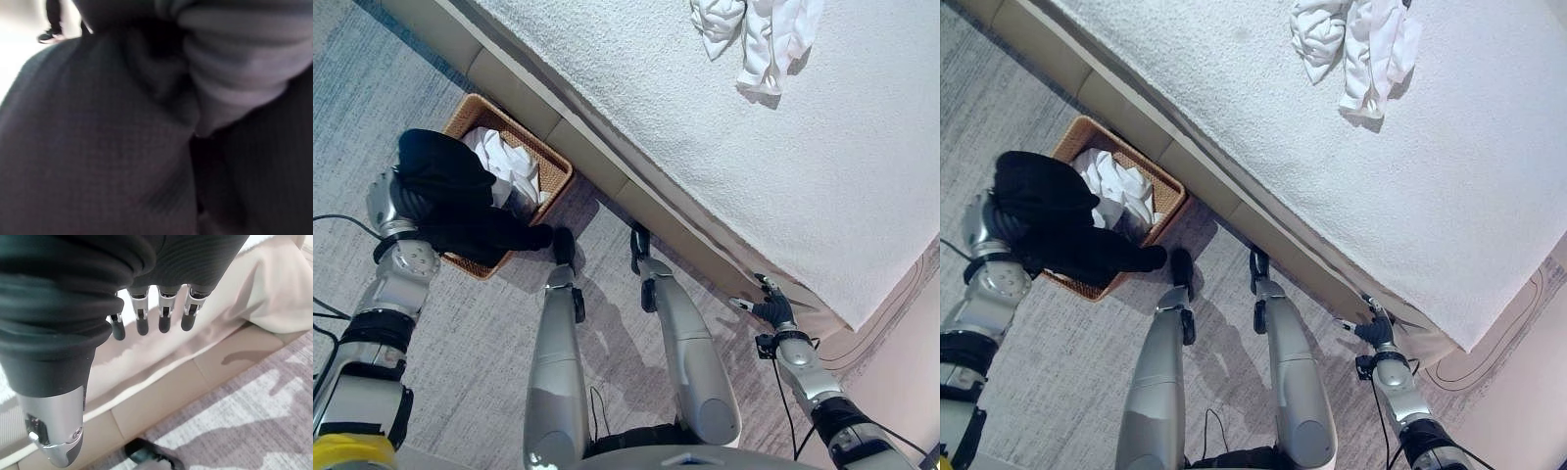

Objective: Pick up clothes into the bucket

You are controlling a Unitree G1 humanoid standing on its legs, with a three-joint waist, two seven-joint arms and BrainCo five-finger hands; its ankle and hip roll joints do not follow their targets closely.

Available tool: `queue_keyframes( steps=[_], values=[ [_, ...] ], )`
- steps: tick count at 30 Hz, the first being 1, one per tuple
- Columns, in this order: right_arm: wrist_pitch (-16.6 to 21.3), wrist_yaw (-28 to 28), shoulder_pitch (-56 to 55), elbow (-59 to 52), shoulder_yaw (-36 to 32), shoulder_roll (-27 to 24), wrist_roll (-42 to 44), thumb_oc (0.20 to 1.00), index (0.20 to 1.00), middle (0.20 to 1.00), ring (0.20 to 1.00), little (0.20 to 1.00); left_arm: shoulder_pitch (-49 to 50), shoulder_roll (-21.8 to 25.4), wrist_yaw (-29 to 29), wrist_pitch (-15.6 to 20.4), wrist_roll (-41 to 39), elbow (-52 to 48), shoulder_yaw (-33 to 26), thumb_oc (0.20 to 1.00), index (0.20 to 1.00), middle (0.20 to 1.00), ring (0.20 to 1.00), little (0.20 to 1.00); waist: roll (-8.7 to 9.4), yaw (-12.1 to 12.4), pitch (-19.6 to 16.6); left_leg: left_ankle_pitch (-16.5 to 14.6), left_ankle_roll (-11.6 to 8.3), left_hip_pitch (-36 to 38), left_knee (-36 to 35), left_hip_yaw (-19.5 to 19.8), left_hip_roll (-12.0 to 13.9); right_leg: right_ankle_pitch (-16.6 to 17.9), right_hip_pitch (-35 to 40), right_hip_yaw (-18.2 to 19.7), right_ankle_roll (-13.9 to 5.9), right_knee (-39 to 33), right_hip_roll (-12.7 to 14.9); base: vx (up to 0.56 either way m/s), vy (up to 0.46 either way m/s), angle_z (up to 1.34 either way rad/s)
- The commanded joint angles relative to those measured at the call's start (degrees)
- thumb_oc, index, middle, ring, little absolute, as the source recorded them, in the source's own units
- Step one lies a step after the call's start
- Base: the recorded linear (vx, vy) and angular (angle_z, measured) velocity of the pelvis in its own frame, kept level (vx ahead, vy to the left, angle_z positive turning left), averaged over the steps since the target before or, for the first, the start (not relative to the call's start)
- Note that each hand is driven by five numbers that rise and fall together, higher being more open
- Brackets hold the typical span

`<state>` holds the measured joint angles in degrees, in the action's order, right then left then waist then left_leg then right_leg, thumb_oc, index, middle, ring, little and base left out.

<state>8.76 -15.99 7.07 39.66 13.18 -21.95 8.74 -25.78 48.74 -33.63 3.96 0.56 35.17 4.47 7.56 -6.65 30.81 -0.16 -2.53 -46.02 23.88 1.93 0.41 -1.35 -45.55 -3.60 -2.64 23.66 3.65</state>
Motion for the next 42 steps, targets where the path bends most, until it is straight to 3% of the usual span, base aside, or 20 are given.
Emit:
queue_keyframes(
  steps=[1, 2, 3, 4, 6, 7, 9, 10, 11, 12, 20, 28, 34, 37, 41, 42],
  values=[
    [1.9, -1.6, -2.6, -0.2, 0.4, -1.8, 1.5, 1.000, 1.000, 1.000, 1.000, 1.000, 0.8, 2.3, -4.6, 4.3, -4.0, -4.3, -5.0, 0.200, 0.200, 0.200, 0.200, 0.200, -0.98, 0.6, -1.0, -4.2, 1.01, 1.1, 2.7, 0.0, -1.1, 2.4, 3.7, 0.0, -4.24, -4.8, 3.1, 0.00, 0.000, 0.00],
    [1.9, -1.7, -2.5, 0.7, 0.4, -1.6, 1.6, 1.000, 1.000, 1.000, 1.000, 1.000, 3.5, 1.8, -5.7, 4.8, -4.5, -7.9, -7.7, 0.200, 0.200, 0.200, 0.200, 0.200, -1.39, 1.1, -1.0, -4.2, 1.00, 1.5, 2.3, 0.1, -1.4, 2.2, 4.2, 0.1, -4.19, -5.0, 3.2, -0.07, -0.006, -0.02],
    [1.9, -1.7, -2.3, 0.5, 0.2, -1.5, 1.5, 1.000, 1.000, 1.000, 1.000, 1.000, 4.4, 1.3, -6.4, 5.4, -4.5, -9.5, -8.9, 0.200, 0.200, 0.200, 0.200, 0.200, -1.44, 1.1, -1.0, -2.1, 1.23, 0.6, 1.7, -0.2, -1.7, 3.8, 3.3, -0.2, -3.86, -5.5, 3.6, 0.00, 0.000, 0.00],
    [1.9, -1.7, -2.3, 0.7, 0.2, -1.5, 1.5, 1.000, 1.000, 1.000, 1.000, 1.000, 5.6, 0.7, -6.8, 5.3, -4.2, -10.1, -9.8, 0.200, 0.200, 0.200, 0.200, 0.200, -1.78, 1.4, -1.0, -4.0, 1.01, 2.0, 1.8, 0.3, -1.6, 2.0, 4.4, 0.0, -4.17, -4.9, 3.4, 0.00, 0.000, 0.00],
    [2.0, -1.7, -2.3, 0.6, -0.1, -1.6, 1.6, 1.000, 1.000, 1.000, 1.000, 1.000, 7.8, -0.4, -7.4, 5.9, -4.3, -12.1, -11.5, 0.200, 0.200, 0.200, 0.200, 0.200, -2.10, 1.7, -1.0, -4.0, 1.03, 2.3, 1.6, 0.4, -1.8, 1.8, 4.6, -0.1, -4.07, -4.7, 3.4, 0.01, -0.004, 0.03],
    [2.0, -1.7, -2.2, 0.4, -0.2, -1.6, 1.6, 1.000, 1.000, 1.000, 1.000, 1.000, 8.4, -0.7, -7.7, 6.0, -4.0, -13.1, -12.2, 0.200, 0.200, 0.200, 0.200, 0.200, -2.06, 1.7, -1.0, -2.2, 1.26, 1.3, 1.4, -0.1, -2.1, 3.3, 3.7, -0.3, -3.68, -5.1, 3.8, -0.08, 0.002, 0.05],
    [2.0, -1.5, -2.3, 0.3, -0.2, -1.7, 1.5, 1.000, 1.000, 1.000, 1.000, 1.000, 9.7, -1.7, -8.0, 6.4, -3.9, -14.5, -12.8, 0.200, 0.200, 0.200, 0.200, 0.200, -2.43, 2.0, -1.0, -4.1, 1.01, 2.5, 1.5, 0.3, -1.9, 1.7, 4.8, 0.1, -4.00, -4.6, 3.6, 0.00, 0.003, 0.06],
    [2.0, -1.6, -2.2, 0.2, -0.2, -1.7, 1.5, 1.000, 1.000, 1.000, 1.000, 1.000, 9.6, -1.6, -8.0, 6.5, -3.9, -14.6, -12.8, 0.200, 0.200, 0.200, 0.200, 0.200, -2.28, 1.8, -1.0, -2.2, 1.23, 1.4, 1.2, -0.1, -2.1, 3.4, 3.8, -0.2, -3.67, -5.1, 3.9, 0.08, -0.005, 0.03],
    [2.1, -1.5, -2.1, 0.3, -0.4, -1.8, 1.4, 1.000, 1.000, 1.000, 1.000, 1.000, 10.6, -1.9, -7.7, 6.3, -2.8, -15.7, -13.3, 0.200, 0.200, 0.200, 0.200, 0.200, -2.61, 2.1, -1.0, -3.9, 0.96, 2.7, 1.1, 0.4, -1.9, 1.8, 4.9, -0.1, -4.05, -4.9, 3.7, -0.09, -0.010, -0.01],
    [2.3, -1.7, -1.7, 0.2, -0.6, -1.8, 1.3, 1.000, 1.000, 1.000, 1.000, 1.000, 10.8, -1.8, -8.2, 6.7, -2.2, -17.4, -13.8, 0.200, 0.200, 0.200, 0.200, 0.200, -2.47, 2.1, -1.0, -1.7, 1.09, 1.6, 0.4, 0.0, -2.1, 3.6, 4.0, -0.6, -3.73, -5.7, 4.0, 0.00, 0.000, 0.00],
    [2.3, -1.9, -2.3, 1.7, -1.1, -1.9, 0.6, 1.000, 1.000, 1.000, 1.000, 1.000, 13.0, -2.9, -9.6, 8.5, -1.6, -23.0, -16.5, 0.200, 0.200, 0.200, 0.200, 0.200, -2.63, 2.7, -1.0, -1.5, 0.96, 2.9, -0.9, 0.4, -2.1, 3.4, 5.2, -1.1, -3.74, -6.2, 4.2, -0.01, -0.012, 0.01],
    [1.8, -1.5, -1.7, 2.0, -1.2, -2.2, 0.3, 1.000, 1.000, 1.000, 1.000, 1.000, 11.4, -2.3, -5.3, 7.3, -2.5, -18.8, -12.7, 0.200, 0.200, 0.200, 0.200, 0.200, -3.04, 2.5, -1.0, -0.9, 0.96, 3.4, -1.7, 0.5, -2.2, 3.5, 5.2, -1.2, -3.67, -6.1, 4.4, 0.00, 0.000, 0.00],
    [2.0, -1.2, -1.3, 0.6, -1.0, -3.0, 0.1, 1.000, 1.000, 1.000, 1.000, 1.000, 7.2, 1.2, -0.7, 4.5, 2.2, -14.1, -5.9, 0.200, 0.200, 0.200, 0.200, 0.200, -2.69, 1.5, -1.0, -1.1, 1.11, 1.7, -0.2, 0.4, -2.2, 3.4, 3.8, -1.0, -3.68, -5.1, 4.5, 0.00, 0.000, 0.00],
    [2.1, -1.0, -1.7, -0.5, -1.1, -3.6, 0.1, 1.000, 1.000, 1.000, 1.000, 1.000, 4.0, 2.5, 0.8, 2.9, 4.1, -9.7, -2.1, 0.200, 0.200, 0.200, 0.200, 0.200, -2.54, 1.1, -1.0, -4.4, 1.31, 1.0, 3.4, 0.6, -2.0, 0.4, 3.0, 0.0, -3.82, -1.2, 4.1, 0.07, 0.016, 0.00],
    [2.0, -0.9, -1.8, -1.1, -1.0, -4.0, 0.4, 1.000, 1.000, 1.000, 1.000, 1.000, -1.8, 4.0, 2.6, 0.7, 5.5, -3.0, 2.7, 0.200, 0.200, 0.200, 0.200, 0.200, -2.29, 0.1, -1.0, -5.8, 1.93, -2.5, 7.9, 0.3, -2.2, -1.2, -0.6, 0.8, -3.41, 3.8, 4.2, 0.00, 0.000, 0.00],
    [1.9, -0.9, -1.8, -1.1, -1.1, -4.0, 0.5, 1.000, 1.000, 1.000, 1.000, 1.000, -3.0, 4.2, 2.7, 0.5, 5.6, -2.4, 3.4, 0.244, 0.244, 0.244, 0.244, 0.244, -2.23, 0.0, -1.0, -6.0, 1.96, -3.4, 8.8, 0.4, -2.2, -1.4, -1.2, 1.0, -3.32, 4.5, 4.2, 0.00, 0.000, 0.00]
  ],
)
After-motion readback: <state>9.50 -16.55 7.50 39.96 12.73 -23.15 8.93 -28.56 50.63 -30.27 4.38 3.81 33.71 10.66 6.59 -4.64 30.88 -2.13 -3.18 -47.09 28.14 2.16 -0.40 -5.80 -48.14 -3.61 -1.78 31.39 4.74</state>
